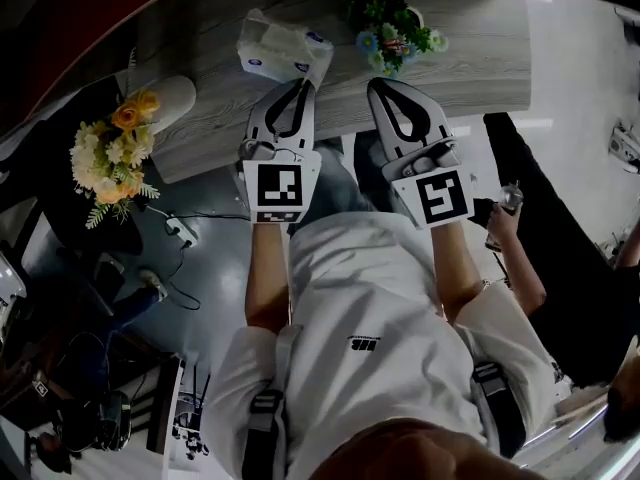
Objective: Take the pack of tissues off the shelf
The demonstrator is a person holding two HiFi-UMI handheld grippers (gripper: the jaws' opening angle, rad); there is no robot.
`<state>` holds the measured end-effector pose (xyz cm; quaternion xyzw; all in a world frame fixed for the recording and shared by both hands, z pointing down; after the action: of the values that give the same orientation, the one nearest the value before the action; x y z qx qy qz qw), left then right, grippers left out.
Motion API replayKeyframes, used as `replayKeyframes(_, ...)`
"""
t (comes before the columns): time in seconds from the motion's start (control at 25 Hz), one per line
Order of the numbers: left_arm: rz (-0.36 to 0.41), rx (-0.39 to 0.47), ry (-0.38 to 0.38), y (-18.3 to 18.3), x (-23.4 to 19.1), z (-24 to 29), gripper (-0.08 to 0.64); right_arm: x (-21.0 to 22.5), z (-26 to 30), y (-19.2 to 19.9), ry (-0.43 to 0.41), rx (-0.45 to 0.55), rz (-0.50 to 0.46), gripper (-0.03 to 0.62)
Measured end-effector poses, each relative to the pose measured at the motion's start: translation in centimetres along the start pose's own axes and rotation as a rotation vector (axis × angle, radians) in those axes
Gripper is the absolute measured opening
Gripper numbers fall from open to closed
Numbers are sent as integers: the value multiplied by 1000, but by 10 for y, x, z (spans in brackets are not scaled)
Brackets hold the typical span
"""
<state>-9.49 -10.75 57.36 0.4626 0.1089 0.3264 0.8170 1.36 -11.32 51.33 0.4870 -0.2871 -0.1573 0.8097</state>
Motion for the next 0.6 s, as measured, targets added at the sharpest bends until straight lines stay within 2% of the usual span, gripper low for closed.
replayKeyframes(0.6, -41, -79, 20, 37, 7, 22, 37, 10, 2, 22, 10, -34, 15, 28)
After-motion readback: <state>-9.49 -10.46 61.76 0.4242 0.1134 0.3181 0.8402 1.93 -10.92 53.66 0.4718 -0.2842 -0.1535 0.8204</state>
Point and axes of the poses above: the fingertips, and each gripper's own axes: z forward along the fingers, x to its right, y out of its underside, the point moved 3 cm from there along -z, backward along the fingers, and after that the axes turned 12 degrees about z, right-handed, at the moved point
